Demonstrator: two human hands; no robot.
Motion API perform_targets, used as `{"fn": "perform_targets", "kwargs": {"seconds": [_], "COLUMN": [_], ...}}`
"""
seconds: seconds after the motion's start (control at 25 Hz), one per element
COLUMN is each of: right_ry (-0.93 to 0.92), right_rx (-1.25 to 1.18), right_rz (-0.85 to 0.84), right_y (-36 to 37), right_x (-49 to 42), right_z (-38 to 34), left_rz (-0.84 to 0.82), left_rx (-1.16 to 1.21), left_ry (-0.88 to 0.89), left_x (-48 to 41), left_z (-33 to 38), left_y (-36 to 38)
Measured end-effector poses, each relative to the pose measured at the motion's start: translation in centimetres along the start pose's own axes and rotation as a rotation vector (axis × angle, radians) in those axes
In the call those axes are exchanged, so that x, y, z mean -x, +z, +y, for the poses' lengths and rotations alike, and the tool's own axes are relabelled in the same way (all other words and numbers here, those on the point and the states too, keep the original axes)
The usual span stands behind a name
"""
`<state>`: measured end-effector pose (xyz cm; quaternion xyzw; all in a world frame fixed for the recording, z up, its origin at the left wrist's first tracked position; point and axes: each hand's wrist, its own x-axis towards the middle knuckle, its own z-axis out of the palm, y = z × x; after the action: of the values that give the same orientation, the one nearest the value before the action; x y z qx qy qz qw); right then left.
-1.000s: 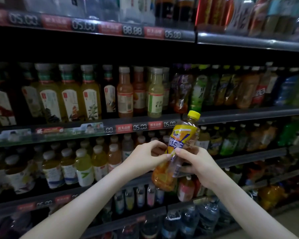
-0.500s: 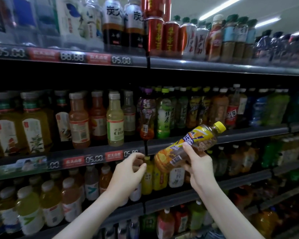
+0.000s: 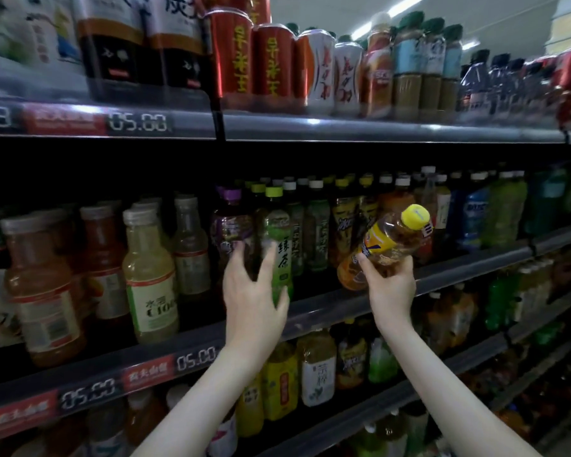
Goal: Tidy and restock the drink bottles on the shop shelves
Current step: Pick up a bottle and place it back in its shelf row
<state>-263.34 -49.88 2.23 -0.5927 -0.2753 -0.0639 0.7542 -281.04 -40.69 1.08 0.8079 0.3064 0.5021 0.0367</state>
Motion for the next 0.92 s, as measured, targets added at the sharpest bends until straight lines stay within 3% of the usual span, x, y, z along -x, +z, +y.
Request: {"fn": "perform_targets", "kwargs": {"seconds": [0.32, 0.52, 0.8, 0.92], "right_ry": [-0.016, 0.013, -0.052, -0.055], "right_rx": [0.226, 0.287, 0.313, 0.249], "right_rz": [-0.265, -0.488, -0.762, -0.845], "right_y": [1.5, 2.0, 0.3, -1.5], "right_x": [-9.7, -13.1, -15.9, -16.0], "right_z": [2.6, 4.7, 6.2, 6.2], "left_rz": [0.144, 0.118, -0.207, -0.183], "left_rx": [-0.223, -0.275, 0.108, 0.106], "left_ry": [0.139, 0.157, 0.052, 0.06], "left_x": [-4.6, -6.7, -8.4, -8.6], "left_z": [3.8, 6.1, 9.6, 10.2], "left_y": [8.5, 13.3, 17.2, 17.5]}}
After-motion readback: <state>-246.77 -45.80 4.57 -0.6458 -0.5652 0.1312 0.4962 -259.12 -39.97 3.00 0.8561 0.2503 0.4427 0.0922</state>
